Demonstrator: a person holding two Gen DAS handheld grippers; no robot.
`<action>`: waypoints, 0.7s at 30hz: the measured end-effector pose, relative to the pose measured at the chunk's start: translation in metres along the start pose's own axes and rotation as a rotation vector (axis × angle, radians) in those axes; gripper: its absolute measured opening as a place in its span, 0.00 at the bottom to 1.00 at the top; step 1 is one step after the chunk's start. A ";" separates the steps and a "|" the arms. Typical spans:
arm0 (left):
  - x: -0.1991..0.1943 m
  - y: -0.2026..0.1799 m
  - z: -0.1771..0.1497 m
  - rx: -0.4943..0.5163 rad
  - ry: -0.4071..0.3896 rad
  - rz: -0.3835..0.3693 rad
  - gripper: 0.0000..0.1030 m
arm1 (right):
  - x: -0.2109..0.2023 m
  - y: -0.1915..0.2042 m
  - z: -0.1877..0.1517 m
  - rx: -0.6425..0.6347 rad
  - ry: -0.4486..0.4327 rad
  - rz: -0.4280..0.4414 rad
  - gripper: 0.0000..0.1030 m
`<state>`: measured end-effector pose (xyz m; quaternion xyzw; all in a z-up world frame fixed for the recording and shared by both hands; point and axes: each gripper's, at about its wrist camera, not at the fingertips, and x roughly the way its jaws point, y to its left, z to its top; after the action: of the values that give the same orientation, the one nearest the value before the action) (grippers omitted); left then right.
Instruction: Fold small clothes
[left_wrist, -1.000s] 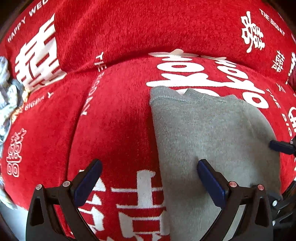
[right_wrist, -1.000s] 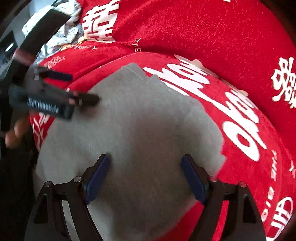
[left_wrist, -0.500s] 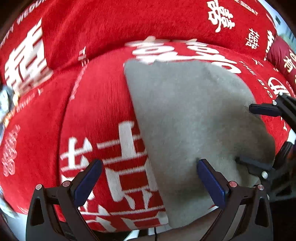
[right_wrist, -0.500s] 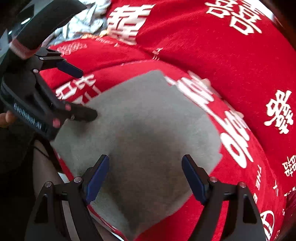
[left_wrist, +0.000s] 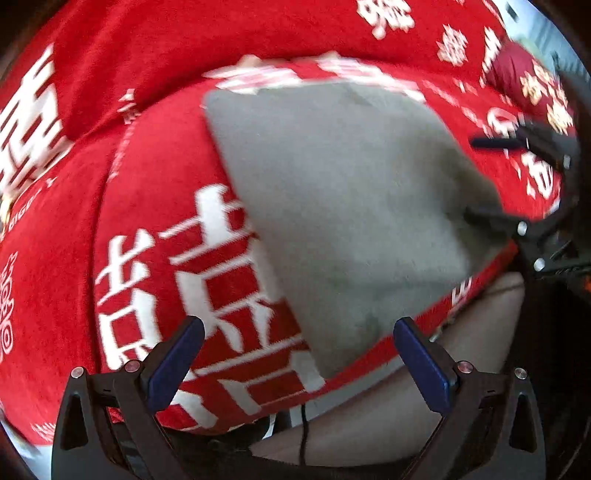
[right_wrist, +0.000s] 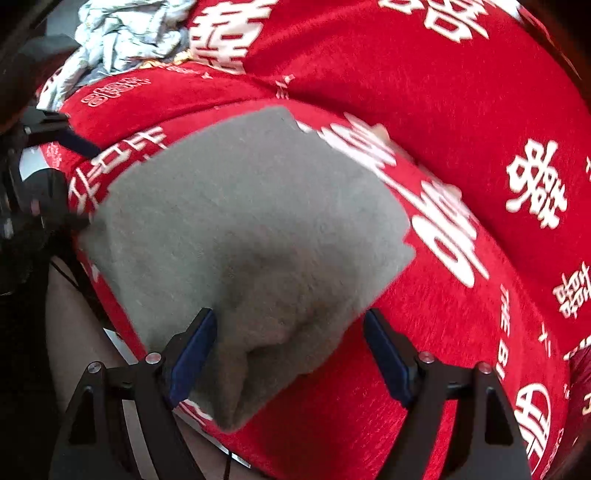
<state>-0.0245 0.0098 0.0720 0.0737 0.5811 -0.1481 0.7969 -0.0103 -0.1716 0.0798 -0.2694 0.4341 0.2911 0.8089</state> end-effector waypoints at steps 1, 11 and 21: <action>0.006 -0.005 0.001 0.023 0.011 0.034 1.00 | 0.001 0.005 0.004 -0.008 -0.005 0.008 0.81; 0.008 0.026 -0.012 -0.108 0.118 0.039 1.00 | 0.009 -0.001 -0.007 0.012 0.058 -0.012 0.81; 0.002 0.020 0.045 -0.164 -0.029 0.101 1.00 | 0.012 0.023 0.018 -0.073 0.002 0.043 0.81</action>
<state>0.0231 0.0151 0.0832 0.0355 0.5753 -0.0607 0.8149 -0.0111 -0.1402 0.0743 -0.2895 0.4297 0.3240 0.7916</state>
